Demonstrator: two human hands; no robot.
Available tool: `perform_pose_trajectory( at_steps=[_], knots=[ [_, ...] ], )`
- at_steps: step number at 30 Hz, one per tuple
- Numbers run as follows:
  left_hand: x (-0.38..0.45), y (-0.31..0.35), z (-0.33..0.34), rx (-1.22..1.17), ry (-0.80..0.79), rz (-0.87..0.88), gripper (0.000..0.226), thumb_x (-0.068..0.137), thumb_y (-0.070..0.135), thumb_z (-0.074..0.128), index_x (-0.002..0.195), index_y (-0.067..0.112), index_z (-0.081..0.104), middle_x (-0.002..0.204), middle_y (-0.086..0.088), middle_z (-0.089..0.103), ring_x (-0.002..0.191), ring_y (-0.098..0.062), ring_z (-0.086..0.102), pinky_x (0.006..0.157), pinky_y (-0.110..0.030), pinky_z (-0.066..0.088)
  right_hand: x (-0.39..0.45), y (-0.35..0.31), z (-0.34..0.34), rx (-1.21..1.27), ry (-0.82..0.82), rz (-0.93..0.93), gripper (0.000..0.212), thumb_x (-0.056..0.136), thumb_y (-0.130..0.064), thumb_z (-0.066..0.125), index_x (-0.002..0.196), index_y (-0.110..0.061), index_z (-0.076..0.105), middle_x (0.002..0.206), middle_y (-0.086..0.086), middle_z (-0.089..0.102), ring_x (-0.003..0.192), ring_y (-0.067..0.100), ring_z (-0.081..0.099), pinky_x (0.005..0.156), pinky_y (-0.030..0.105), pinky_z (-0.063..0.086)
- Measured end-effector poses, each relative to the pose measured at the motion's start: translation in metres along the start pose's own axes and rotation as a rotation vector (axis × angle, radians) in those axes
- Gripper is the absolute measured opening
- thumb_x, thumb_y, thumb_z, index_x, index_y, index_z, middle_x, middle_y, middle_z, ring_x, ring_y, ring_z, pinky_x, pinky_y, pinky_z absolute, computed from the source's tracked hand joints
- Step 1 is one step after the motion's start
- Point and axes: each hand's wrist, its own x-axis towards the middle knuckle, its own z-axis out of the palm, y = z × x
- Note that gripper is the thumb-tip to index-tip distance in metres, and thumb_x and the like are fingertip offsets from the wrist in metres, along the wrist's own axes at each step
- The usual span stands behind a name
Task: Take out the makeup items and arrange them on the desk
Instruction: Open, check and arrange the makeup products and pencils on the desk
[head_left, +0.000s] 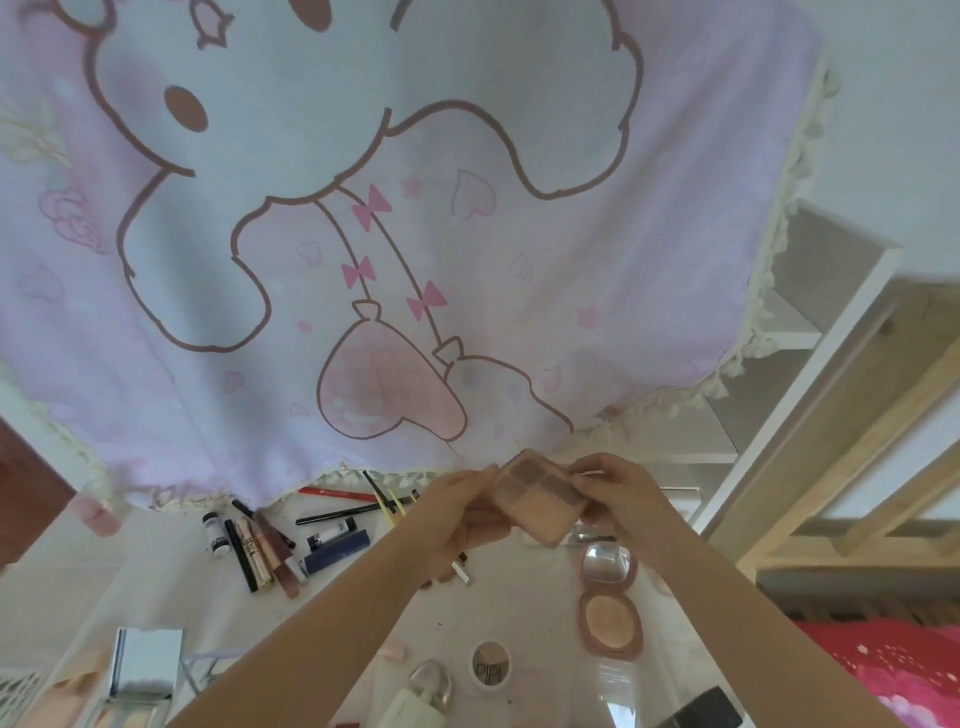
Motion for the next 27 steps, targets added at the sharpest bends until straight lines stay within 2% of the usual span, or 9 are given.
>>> perform_pose_trajectory(
  at_steps=[2,4,7,10,13,16,21,23,27],
  knots=[
    [-0.002,0.002,-0.003,0.067,-0.044,-0.025,0.016,0.094,0.009,0.046,0.088,0.006,0.06,0.052,0.003,0.065,0.046,-0.005,0.063,0.049,-0.017,0.055,0.0,-0.001,-0.002,-0.058,-0.074,0.006,0.025,0.087,0.003,0.053,0.072,-0.013,0.066,0.069,0.008,0.061,0.067,0.027,0.051,0.068,0.038,0.044],
    [-0.003,-0.001,-0.002,0.091,-0.049,-0.009,0.015,0.093,0.001,0.046,0.102,0.001,0.058,0.054,0.002,0.066,0.048,-0.005,0.063,0.05,-0.017,0.056,-0.004,-0.006,0.001,-0.26,-0.098,-0.067,0.012,0.087,-0.004,0.057,0.089,-0.011,0.067,0.08,0.002,0.062,0.074,0.024,0.057,0.07,0.027,0.049],
    [-0.006,-0.004,0.004,0.002,0.022,0.042,0.022,0.092,-0.003,0.046,0.112,0.001,0.053,0.069,-0.007,0.065,0.048,-0.005,0.065,0.051,-0.019,0.056,-0.011,-0.012,0.005,-0.742,-0.207,-0.237,0.051,0.079,-0.016,0.07,0.126,-0.014,0.052,0.116,-0.01,0.044,0.107,0.01,0.049,0.084,0.015,0.041],
    [-0.014,-0.002,0.011,0.068,-0.012,0.095,0.014,0.093,-0.001,0.045,0.095,0.01,0.054,0.079,-0.005,0.061,0.052,-0.001,0.065,0.056,-0.015,0.056,-0.017,-0.014,0.007,-0.999,-0.271,-0.3,0.075,0.069,-0.035,0.076,0.134,-0.019,0.043,0.134,-0.008,0.032,0.125,0.009,0.035,0.095,0.014,0.029],
    [-0.02,-0.001,0.01,0.195,-0.085,0.156,0.022,0.091,0.002,0.049,0.084,0.022,0.055,0.088,0.006,0.061,0.065,0.004,0.066,0.069,-0.013,0.055,-0.021,-0.016,0.005,-0.918,-0.244,-0.293,0.058,0.076,-0.024,0.072,0.129,-0.019,0.048,0.13,-0.003,0.042,0.11,0.005,0.042,0.085,0.01,0.032],
    [-0.02,-0.006,0.004,0.282,-0.127,0.206,0.026,0.084,-0.001,0.061,0.094,0.023,0.055,0.107,0.011,0.06,0.081,0.001,0.067,0.086,-0.022,0.051,-0.026,-0.013,0.004,-0.77,-0.287,-0.278,0.045,0.078,-0.025,0.069,0.12,-0.024,0.053,0.111,-0.009,0.049,0.093,-0.003,0.049,0.071,-0.001,0.038],
    [-0.022,-0.015,0.004,0.217,-0.091,0.278,0.037,0.075,0.0,0.065,0.089,0.032,0.052,0.09,0.025,0.066,0.076,0.004,0.068,0.081,-0.02,0.053,-0.029,-0.003,0.003,-0.665,-0.339,-0.231,0.038,0.084,-0.024,0.064,0.12,-0.028,0.053,0.109,-0.01,0.049,0.101,0.007,0.048,0.077,0.002,0.037],
    [-0.022,-0.017,0.005,0.242,-0.093,0.295,0.04,0.079,-0.003,0.064,0.088,0.034,0.05,0.093,0.024,0.061,0.074,0.006,0.067,0.079,-0.018,0.053,-0.028,0.002,0.001,-0.638,-0.317,-0.204,0.043,0.078,-0.035,0.063,0.119,-0.035,0.049,0.118,-0.012,0.045,0.109,0.006,0.046,0.084,0.011,0.038],
    [-0.023,-0.018,0.007,0.326,-0.084,0.336,0.048,0.08,-0.011,0.059,0.088,0.034,0.048,0.096,0.023,0.055,0.067,0.009,0.066,0.065,-0.009,0.053,-0.028,0.007,0.0,-0.591,-0.305,-0.179,0.056,0.068,-0.033,0.066,0.122,-0.028,0.053,0.119,-0.012,0.045,0.11,0.008,0.047,0.091,0.019,0.041]
  ],
)
